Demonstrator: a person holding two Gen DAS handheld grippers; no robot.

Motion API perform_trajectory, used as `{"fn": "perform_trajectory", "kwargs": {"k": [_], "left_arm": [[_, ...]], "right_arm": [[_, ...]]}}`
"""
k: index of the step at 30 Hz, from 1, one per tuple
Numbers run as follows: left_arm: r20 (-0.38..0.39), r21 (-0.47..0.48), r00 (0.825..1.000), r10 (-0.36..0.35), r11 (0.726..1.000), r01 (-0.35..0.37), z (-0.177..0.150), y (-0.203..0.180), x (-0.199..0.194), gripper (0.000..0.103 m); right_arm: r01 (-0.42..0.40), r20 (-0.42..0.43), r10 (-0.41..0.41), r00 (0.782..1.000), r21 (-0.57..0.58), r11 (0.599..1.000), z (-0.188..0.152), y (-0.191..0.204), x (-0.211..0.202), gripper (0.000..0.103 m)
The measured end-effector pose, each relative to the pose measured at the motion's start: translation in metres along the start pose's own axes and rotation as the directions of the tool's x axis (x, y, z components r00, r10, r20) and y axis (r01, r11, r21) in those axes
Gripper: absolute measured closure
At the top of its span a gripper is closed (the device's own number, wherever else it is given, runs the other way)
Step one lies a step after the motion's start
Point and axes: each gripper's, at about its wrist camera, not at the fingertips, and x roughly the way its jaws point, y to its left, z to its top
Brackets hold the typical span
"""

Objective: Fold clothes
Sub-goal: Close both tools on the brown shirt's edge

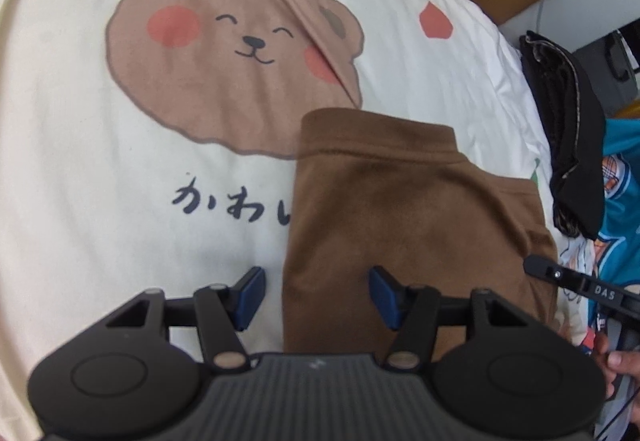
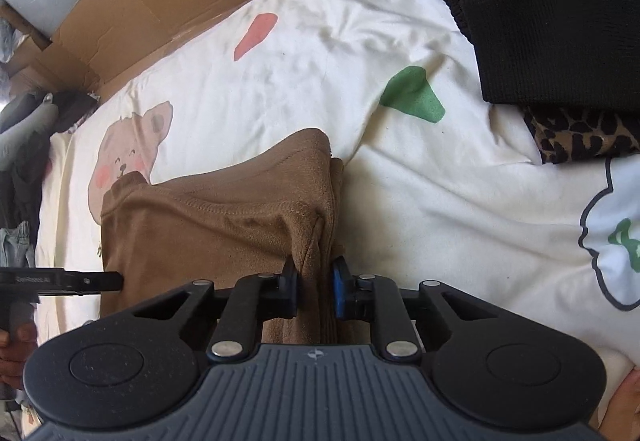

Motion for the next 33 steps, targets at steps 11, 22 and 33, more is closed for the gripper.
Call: {"fn": "perform_trajectory", "kwargs": {"k": [11,22,33], "left_arm": [[0.042,-0.022,0.994,-0.101,0.995,0.102,0.009,0.011,-0.015,0.097],[0.005,-0.030,0.993,-0.116,0.993,0.116,0.006,0.017,0.004,0.071],[0.018,-0.046,0.989,-0.147,0.988,0.147,0.016,0.015,0.014,0.095]], "right_arm": [[0.002,-0.025,-0.001,1.000,0.027,1.000,0.001,-0.006,0.011,0.079],[-0.054,-0.062,0.060,0.996,0.094,0.994,0.007,-0.021,0.020,0.066],[-0.057,-0.086,0.064,0.994,0.087,0.995,0.011,-0.018,0.026,0.080]]}}
